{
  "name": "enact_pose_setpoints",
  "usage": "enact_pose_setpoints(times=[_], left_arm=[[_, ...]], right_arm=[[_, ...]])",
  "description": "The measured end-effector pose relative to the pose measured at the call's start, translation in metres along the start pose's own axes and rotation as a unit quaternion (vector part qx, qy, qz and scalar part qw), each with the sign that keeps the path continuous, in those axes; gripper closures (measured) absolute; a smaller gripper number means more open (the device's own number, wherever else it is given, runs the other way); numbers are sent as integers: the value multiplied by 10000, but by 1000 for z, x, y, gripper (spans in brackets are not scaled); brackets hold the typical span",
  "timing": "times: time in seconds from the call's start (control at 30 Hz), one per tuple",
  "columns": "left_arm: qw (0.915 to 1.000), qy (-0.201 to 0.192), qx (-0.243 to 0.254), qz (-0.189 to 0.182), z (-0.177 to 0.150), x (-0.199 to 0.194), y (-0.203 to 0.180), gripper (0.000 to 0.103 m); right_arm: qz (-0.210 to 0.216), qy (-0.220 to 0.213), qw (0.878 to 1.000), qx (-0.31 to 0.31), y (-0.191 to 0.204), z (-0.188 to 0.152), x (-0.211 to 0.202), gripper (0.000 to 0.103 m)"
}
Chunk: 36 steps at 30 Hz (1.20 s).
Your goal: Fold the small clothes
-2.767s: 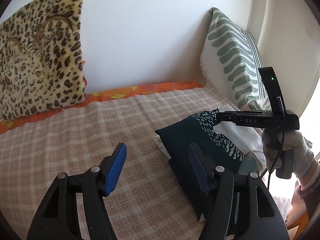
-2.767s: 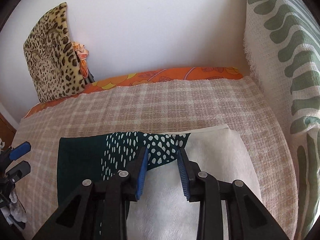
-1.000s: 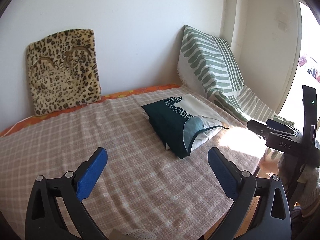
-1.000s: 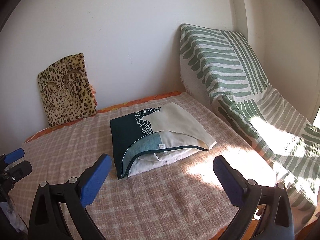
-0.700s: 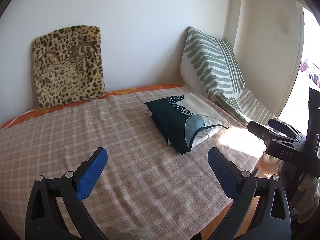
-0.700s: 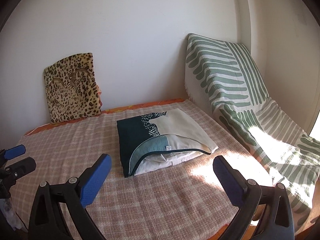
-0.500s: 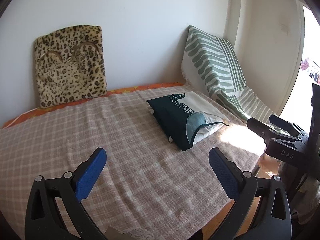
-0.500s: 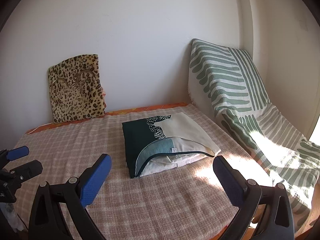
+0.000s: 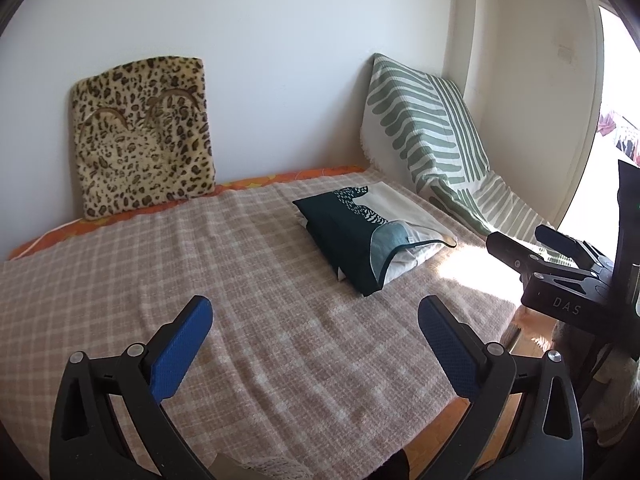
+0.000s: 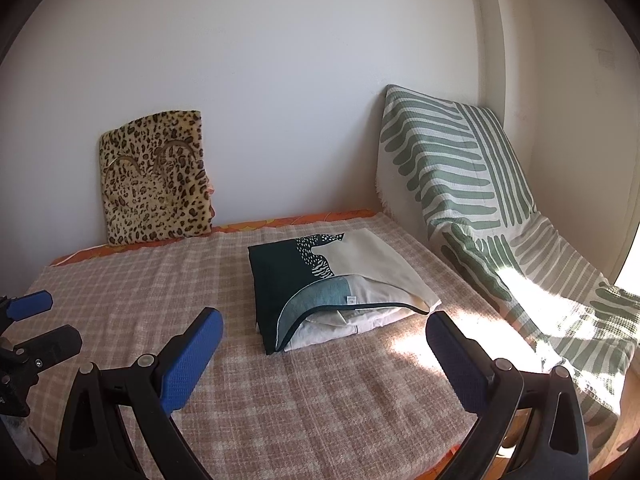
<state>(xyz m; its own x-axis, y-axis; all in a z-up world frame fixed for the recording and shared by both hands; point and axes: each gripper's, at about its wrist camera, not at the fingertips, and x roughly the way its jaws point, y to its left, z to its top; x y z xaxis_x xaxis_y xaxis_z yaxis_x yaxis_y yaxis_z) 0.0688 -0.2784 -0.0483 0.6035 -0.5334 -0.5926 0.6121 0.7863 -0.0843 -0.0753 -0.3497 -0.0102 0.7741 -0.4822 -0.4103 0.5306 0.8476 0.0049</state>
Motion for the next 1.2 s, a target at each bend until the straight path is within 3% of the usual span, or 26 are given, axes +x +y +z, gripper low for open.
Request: enact_pose_setpoints(times=[1.2], left_arm=[[9999, -16, 158, -37, -2, -5, -1, 1]], right_arm=[[-46, -41, 9999, -145, 8, 4, -3, 0]])
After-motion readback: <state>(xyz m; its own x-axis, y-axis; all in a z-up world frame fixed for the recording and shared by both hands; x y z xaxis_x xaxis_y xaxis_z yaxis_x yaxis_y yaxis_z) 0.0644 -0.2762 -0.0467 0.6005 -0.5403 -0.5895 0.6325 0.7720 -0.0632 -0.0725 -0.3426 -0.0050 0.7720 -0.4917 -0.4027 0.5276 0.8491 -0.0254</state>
